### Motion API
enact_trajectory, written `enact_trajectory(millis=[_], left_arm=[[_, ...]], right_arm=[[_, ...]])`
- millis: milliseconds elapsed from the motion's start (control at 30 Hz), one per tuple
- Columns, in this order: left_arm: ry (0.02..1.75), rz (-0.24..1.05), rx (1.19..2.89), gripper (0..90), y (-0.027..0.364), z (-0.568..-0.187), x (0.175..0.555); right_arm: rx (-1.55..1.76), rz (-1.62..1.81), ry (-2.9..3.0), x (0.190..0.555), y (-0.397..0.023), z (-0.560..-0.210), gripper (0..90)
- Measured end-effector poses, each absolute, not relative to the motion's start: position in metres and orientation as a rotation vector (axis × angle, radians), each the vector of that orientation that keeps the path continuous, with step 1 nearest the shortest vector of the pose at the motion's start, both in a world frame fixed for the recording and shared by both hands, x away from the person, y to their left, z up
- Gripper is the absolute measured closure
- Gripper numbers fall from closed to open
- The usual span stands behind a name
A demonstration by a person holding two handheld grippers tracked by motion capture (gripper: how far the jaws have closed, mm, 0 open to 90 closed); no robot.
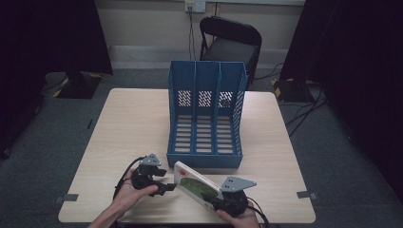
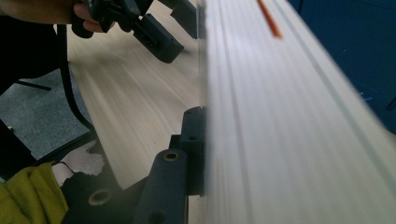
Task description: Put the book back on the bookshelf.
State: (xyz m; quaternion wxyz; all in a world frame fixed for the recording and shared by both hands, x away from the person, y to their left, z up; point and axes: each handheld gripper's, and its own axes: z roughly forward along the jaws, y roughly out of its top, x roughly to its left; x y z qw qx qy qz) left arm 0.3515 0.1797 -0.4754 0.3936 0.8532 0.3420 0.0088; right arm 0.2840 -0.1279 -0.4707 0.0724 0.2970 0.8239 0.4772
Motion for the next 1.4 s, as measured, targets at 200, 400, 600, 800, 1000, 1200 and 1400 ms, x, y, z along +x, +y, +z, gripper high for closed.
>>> enact_trajectory(millis=[200,400,600,800,1000,1200,1400], left_arm=[[1.01,0.086,2.18,25.8,0.195,-0.48,0.359],[1.084,0.178,2.204,22.9,0.207,-0.487,0.364],[1.061,0.375,2.24,18.3,0.21,-0.494,0.366],[1.056,0.414,2.187,6.5,0.213,-0.502,0.366],[1.06,0.439,2.148,0.0,0.216,-0.507,0.367],[1.061,0.44,2.148,0.0,0.216,-0.507,0.368],[1.062,0.44,2.148,0.0,0.216,-0.507,0.368]], right_arm=[[0.901,1.439,2.472,0.285,-0.131,-0.468,76.5],[0.915,1.436,2.453,0.286,-0.135,-0.466,76.5],[0.914,1.446,2.444,0.285,-0.137,-0.463,76.6],[0.893,1.457,2.452,0.283,-0.138,-0.46,76.6],[0.897,1.471,2.451,0.283,-0.14,-0.457,76.6],[0.879,1.476,2.449,0.279,-0.141,-0.453,76.6],[0.871,1.505,2.442,0.278,-0.143,-0.447,76.6]])
